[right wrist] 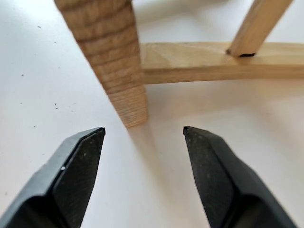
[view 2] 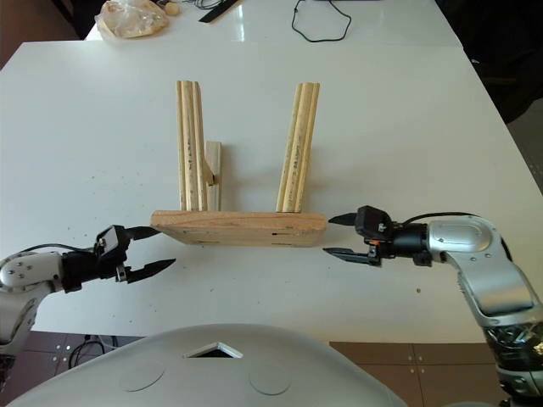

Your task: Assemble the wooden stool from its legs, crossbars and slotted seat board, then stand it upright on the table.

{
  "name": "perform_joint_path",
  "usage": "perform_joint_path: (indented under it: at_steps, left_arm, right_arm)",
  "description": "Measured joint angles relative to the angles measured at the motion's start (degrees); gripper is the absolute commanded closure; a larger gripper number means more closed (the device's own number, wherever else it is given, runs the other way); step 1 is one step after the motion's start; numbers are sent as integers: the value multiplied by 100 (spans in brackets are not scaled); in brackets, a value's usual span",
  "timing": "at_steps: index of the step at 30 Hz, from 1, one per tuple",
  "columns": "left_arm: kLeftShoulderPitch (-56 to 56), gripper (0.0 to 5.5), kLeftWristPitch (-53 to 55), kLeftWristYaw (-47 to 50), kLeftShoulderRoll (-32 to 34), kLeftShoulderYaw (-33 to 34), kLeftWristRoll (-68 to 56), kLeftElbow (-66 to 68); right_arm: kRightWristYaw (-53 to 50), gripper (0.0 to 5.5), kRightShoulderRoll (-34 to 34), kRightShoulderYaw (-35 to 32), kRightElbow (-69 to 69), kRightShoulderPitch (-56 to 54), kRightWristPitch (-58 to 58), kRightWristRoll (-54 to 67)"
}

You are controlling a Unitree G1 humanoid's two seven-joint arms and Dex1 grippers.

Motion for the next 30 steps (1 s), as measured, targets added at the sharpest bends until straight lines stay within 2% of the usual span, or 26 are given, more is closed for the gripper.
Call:
perform_joint_path:
  at_steps: [8,17,30]
  left_arm:
    - [-530,180,-634,1,-343,-517,271,692]
    - [-1015,180,-993,-2,-549,-861,346,1167]
    - [-1133,370,-1254,-296,-324,-984,309,1384]
  right_arm:
    - [156,244,389,673,774,-675,-237,-248]
    - [261,244,619,1101,1207,-943,-449,-501]
    - [328,244,634,1268,1699,-1264,-1060,-722]
